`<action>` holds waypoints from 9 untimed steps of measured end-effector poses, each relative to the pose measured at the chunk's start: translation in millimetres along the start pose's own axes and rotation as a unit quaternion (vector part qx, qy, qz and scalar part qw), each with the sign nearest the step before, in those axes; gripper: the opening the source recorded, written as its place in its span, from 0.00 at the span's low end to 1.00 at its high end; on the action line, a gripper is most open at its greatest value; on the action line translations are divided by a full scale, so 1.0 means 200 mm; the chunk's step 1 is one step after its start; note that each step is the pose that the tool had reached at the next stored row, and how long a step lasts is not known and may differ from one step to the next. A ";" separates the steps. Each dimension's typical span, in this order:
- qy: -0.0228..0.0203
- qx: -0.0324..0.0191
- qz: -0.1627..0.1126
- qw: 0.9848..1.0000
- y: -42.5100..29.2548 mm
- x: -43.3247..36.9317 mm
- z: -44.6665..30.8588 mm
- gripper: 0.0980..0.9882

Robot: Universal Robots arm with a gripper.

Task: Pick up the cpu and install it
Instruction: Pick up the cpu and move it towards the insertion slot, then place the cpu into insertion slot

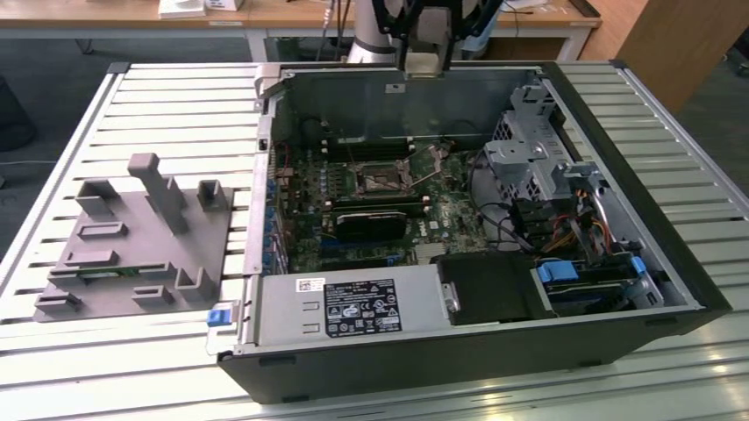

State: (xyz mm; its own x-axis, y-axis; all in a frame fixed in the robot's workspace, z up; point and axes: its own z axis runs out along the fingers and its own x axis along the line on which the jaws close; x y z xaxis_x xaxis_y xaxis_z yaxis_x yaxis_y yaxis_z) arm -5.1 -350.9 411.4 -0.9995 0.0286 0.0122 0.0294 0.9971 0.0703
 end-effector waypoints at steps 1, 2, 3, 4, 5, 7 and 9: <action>0.000 0.001 0.000 1.000 0.004 -0.011 0.001 0.49; 0.000 0.002 0.001 1.000 0.005 -0.015 0.001 0.49; 0.000 0.005 0.002 1.000 0.005 -0.020 0.002 0.49; 0.000 0.006 0.003 1.000 0.005 -0.024 0.001 0.49; -0.001 0.007 0.005 1.000 0.005 -0.024 0.001 0.49; -0.001 0.007 0.013 1.000 0.005 -0.024 0.002 0.49; -0.002 0.007 0.028 1.000 0.005 -0.024 0.003 0.49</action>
State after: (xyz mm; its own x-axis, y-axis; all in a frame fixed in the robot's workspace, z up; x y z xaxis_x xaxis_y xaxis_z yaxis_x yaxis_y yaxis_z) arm -0.2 -350.1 410.8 -0.9964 0.0842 0.0117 0.0848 0.9948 0.0562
